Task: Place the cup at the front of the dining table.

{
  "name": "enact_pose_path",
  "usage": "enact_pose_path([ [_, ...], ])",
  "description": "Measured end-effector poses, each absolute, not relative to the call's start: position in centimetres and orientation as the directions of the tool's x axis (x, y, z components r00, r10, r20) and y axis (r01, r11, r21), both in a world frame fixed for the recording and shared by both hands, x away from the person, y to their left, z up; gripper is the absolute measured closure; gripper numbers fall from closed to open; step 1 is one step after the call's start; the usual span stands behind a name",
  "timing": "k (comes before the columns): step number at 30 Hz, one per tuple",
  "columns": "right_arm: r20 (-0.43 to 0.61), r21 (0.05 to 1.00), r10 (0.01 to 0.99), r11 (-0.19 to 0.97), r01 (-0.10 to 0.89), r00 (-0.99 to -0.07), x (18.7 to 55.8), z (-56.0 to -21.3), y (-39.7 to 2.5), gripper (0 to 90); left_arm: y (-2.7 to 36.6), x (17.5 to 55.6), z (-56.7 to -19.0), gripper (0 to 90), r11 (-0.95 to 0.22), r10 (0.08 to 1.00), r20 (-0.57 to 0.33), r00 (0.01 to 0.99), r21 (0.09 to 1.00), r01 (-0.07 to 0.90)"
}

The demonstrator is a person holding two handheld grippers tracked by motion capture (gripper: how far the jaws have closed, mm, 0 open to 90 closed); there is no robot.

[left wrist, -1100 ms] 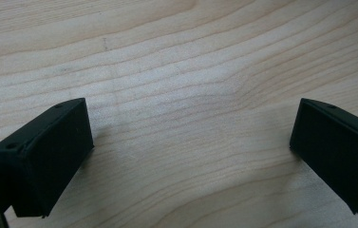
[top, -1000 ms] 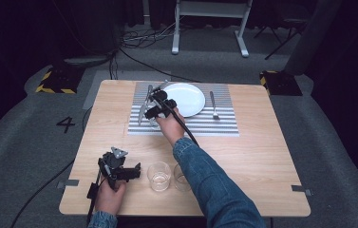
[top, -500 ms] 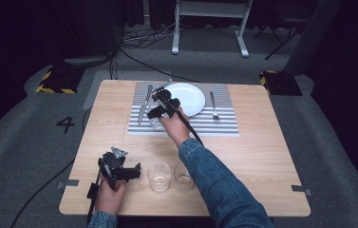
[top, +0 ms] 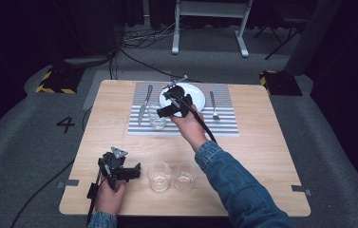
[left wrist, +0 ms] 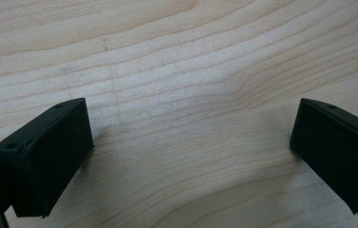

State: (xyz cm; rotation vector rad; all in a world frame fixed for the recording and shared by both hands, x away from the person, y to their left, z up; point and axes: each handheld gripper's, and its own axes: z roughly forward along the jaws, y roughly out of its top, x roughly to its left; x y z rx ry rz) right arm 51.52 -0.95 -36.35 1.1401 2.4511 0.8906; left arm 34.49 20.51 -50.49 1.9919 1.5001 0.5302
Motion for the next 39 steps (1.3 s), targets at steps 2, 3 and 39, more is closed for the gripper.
enact_pose_path([
  [2,-0.008,0.648,0.766,0.493,0.58,-0.642,51.3,-36.2,-1.2,15.4,20.5,34.5,-50.5,0.5,-0.196,0.957,-0.031,0.287,0.66,0.725],
  [3,0.001,0.662,0.765,0.483,0.574,-0.644,50.8,-35.6,-2.0,15.4,20.5,34.5,-50.5,0.5,-0.197,0.957,-0.03,0.288,0.66,0.725],
  [39,-0.045,0.736,0.789,0.441,0.514,-0.613,44.4,-33.0,-17.7,15.9,20.5,34.5,-50.5,0.5,-0.198,0.957,-0.031,0.288,0.659,0.726],
])
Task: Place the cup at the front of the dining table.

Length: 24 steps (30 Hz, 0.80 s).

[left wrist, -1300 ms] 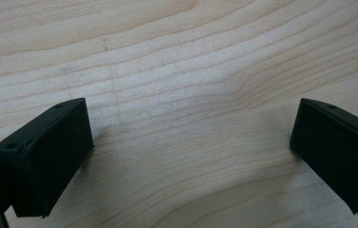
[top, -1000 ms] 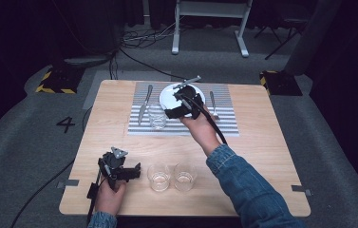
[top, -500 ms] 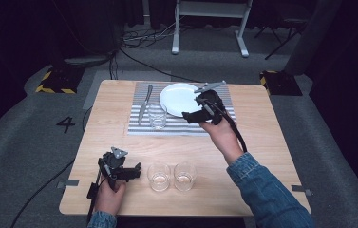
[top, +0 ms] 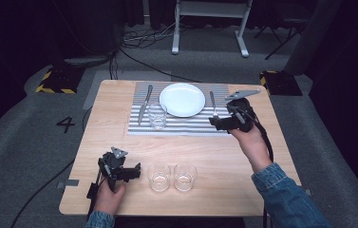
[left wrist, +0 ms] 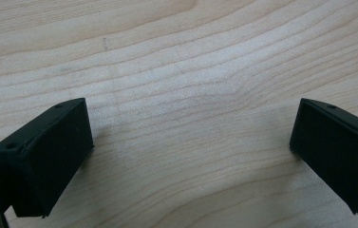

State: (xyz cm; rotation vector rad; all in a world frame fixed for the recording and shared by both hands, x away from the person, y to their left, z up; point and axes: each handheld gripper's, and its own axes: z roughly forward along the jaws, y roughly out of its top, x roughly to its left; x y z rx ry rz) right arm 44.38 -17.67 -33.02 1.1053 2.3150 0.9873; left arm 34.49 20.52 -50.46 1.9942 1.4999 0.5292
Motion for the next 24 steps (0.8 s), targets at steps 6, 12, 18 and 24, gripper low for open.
enact_pose_path([
  [6,-0.018,0.74,0.797,0.416,0.528,-0.604,43.6,-33.2,-20.2,15.2,20.5,34.5,-50.5,0.4,-0.201,0.956,-0.028,0.291,0.658,0.725],
  [12,-0.009,0.738,0.805,0.406,0.54,-0.593,42.4,-34.0,-23.2,14.9,20.6,34.5,-50.5,0.4,-0.201,0.956,-0.032,0.293,0.658,0.726],
  [18,-0.012,0.73,0.826,0.392,0.559,-0.564,41.2,-35.1,-25.5,14.6,20.6,34.5,-50.5,0.3,-0.201,0.956,-0.032,0.293,0.658,0.726],
  [24,-0.013,0.727,0.829,0.392,0.564,-0.558,39.9,-36.8,-27.3,14.5,20.5,34.5,-50.5,0.4,-0.193,0.957,-0.037,0.288,0.658,0.728],
])
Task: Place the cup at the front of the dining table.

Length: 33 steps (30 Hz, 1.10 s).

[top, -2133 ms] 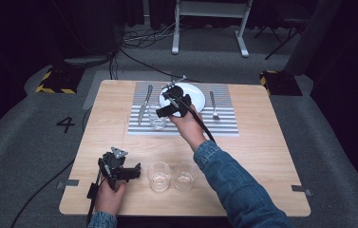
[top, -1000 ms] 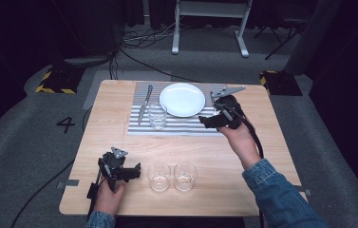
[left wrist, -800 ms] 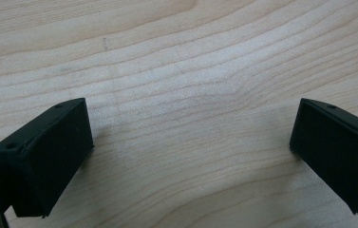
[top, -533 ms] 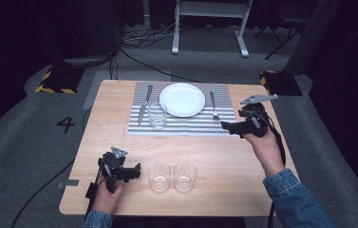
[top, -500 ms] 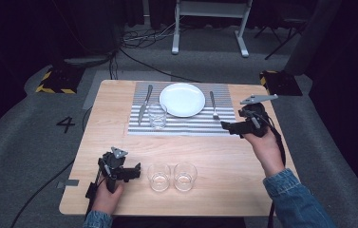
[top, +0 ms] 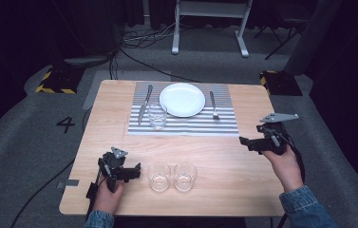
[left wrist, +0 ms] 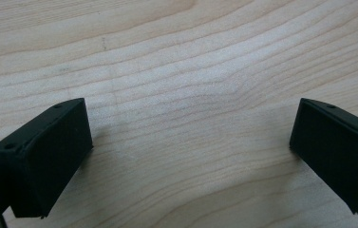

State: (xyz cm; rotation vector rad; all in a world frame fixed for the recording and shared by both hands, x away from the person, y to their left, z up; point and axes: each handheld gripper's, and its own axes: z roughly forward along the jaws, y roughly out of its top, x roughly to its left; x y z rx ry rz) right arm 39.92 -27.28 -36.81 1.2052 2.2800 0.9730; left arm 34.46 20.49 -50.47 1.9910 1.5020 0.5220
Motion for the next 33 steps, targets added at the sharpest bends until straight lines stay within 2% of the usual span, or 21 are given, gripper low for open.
enact_pose_path([
  [9,-0.011,0.701,0.844,0.389,0.598,-0.536,38.5,-40.2,-29.6,14.5,20.5,34.5,-50.5,0.4,-0.194,0.957,-0.035,0.287,0.659,0.727],
  [17,0.04,0.681,0.857,0.353,0.642,-0.514,37.1,-43.5,-31.5,14.5,20.5,34.5,-50.5,0.3,-0.193,0.957,-0.036,0.287,0.659,0.727],
  [26,0.04,0.64,0.845,0.388,0.663,-0.533,35.4,-47.2,-32.4,12.1,20.5,34.5,-50.5,0.3,-0.194,0.957,-0.035,0.287,0.659,0.726],
  [31,0.07,0.647,0.847,0.364,0.67,-0.528,34.6,-49.0,-32.7,11.9,20.5,34.5,-50.5,0.3,-0.193,0.957,-0.037,0.287,0.659,0.727],
  [33,0.052,0.67,0.846,0.365,0.646,-0.531,34.3,-49.4,-32.8,10.8,20.5,34.5,-50.5,0.3,-0.192,0.957,-0.038,0.288,0.659,0.727],
])
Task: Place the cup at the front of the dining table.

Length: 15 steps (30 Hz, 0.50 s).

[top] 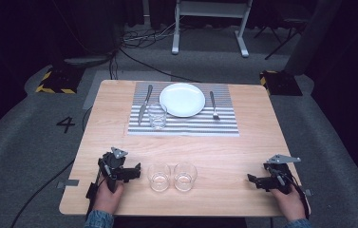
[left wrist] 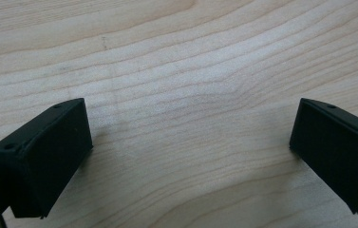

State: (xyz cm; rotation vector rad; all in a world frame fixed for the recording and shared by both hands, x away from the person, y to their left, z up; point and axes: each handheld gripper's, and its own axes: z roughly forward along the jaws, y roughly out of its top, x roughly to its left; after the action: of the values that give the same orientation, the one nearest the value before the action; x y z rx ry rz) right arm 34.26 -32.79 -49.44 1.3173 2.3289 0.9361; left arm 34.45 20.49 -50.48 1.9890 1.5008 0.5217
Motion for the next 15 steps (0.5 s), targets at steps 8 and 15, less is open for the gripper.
enact_pose_path([
  [8,-0.018,0.727,0.85,0.372,0.576,-0.526,33.2,-50.4,-32.8,7.7,20.5,34.4,-50.5,0.3,-0.193,0.957,-0.038,0.288,0.659,0.727],
  [15,-0.019,0.727,0.85,0.373,0.576,-0.526,33.2,-50.4,-32.8,7.6,20.5,34.4,-50.5,0.3,-0.193,0.957,-0.038,0.288,0.659,0.727],
])
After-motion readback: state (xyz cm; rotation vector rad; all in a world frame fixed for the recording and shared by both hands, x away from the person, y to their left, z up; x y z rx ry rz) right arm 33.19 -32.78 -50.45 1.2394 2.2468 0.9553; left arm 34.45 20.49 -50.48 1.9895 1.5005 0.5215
